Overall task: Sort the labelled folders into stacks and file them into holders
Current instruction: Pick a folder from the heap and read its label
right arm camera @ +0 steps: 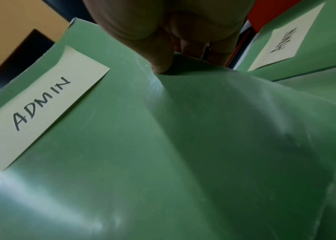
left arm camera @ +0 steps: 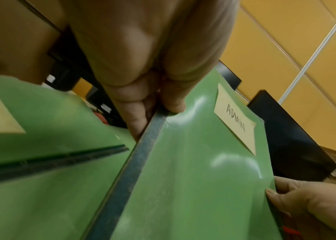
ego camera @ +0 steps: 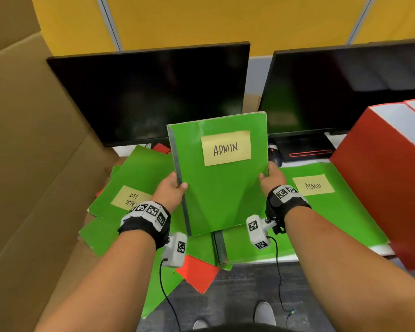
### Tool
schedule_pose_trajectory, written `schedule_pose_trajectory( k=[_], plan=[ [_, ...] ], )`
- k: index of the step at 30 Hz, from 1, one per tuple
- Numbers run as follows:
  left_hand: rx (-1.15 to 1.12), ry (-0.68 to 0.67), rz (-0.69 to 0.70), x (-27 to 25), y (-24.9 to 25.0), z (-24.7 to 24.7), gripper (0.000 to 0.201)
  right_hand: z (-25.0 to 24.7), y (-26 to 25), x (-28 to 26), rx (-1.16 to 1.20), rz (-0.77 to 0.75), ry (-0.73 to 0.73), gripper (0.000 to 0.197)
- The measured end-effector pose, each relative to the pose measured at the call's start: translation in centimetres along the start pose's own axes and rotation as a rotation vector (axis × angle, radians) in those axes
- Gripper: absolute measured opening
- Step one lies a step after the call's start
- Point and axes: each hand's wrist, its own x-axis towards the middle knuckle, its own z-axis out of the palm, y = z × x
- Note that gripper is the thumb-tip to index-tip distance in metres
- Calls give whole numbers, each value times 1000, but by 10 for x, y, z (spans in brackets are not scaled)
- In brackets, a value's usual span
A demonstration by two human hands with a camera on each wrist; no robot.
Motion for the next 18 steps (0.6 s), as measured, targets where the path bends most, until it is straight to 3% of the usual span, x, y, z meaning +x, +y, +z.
schedule_pose_trajectory(
  k=[8, 12, 16, 18],
  plan=[
    [104, -114, -15, 8, 21, 78, 17, -48, 62, 18, 101, 119, 55, 60],
    [68, -195, -27, 8, 36, 129, 30, -73, 109, 39, 20, 194, 79, 48],
    [102, -253, -54, 11, 55, 182, 22, -103, 148, 66, -111, 182, 46, 36],
    [120, -283, -46, 17, 61, 206, 40, -114, 165, 76, -151, 198, 29, 36]
  ],
)
